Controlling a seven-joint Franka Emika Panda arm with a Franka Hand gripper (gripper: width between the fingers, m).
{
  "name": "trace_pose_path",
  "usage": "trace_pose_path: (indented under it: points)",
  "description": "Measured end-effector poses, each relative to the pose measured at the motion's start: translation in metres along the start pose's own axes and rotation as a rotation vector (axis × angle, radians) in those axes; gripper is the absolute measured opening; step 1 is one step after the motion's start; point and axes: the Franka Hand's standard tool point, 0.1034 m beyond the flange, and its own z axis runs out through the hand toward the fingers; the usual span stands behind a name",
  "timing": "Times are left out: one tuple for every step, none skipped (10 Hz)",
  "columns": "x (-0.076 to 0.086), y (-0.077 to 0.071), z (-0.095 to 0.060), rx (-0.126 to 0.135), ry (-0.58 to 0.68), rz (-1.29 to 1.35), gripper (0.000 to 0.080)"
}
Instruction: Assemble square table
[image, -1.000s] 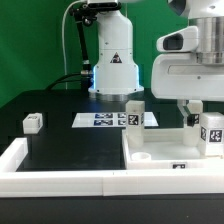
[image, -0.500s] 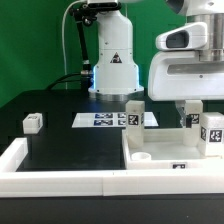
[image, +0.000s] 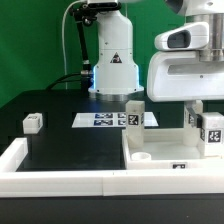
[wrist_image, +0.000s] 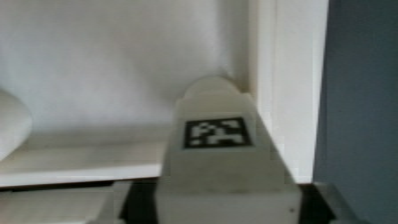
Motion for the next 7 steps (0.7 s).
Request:
trace_pose_path:
  points:
    - [0.0000, 0.0000, 0.0000, 0.000, 0.000, 0.016, 0.0290]
    - [0.0000, 0.0000, 0.0000, 0.001, 0.000, 0.024, 0.0290]
    - [0.0000, -0.0001, 0.0000, 0.002, 0.000, 0.093, 0.0290]
    - [-0.0001, -0.0001, 0.0001, 0.002, 0.000, 0.144, 0.0290]
    - [-0.0002, -0.0001, 0.0003, 0.002, -0.001, 0.229, 0.0290]
    - [-0.0003, 0.0003, 0.0006, 0.001, -0.002, 0.320, 0.0290]
    - [-0.0003, 0.0003, 0.0008, 0.000, -0.001, 0.434, 0.0290]
